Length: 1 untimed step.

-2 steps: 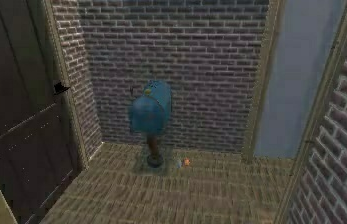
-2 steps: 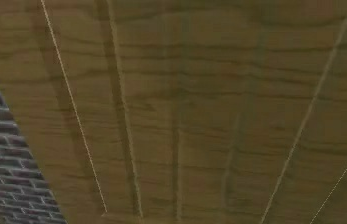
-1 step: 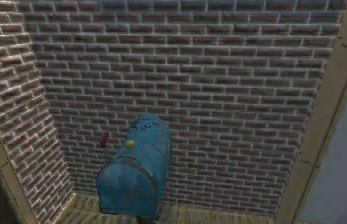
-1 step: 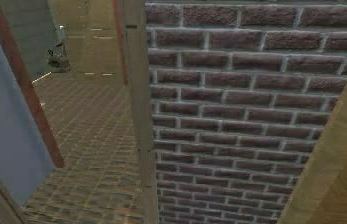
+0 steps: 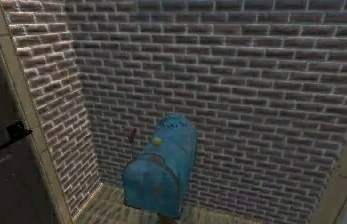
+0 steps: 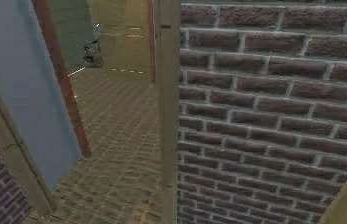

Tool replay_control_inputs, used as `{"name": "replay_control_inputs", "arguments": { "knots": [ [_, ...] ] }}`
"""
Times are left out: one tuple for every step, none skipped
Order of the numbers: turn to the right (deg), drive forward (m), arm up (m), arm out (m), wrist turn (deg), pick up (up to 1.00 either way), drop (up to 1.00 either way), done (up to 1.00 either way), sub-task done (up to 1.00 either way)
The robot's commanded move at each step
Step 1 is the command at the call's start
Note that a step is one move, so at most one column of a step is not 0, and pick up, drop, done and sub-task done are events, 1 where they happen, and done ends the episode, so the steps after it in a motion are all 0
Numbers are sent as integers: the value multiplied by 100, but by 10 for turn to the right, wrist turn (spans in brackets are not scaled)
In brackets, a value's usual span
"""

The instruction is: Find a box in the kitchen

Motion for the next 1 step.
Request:
{"name": "replay_control_inputs", "arguments": {
  "knots": [
    [0,0,0,0,0,0,0,100,0]
  ]
}}
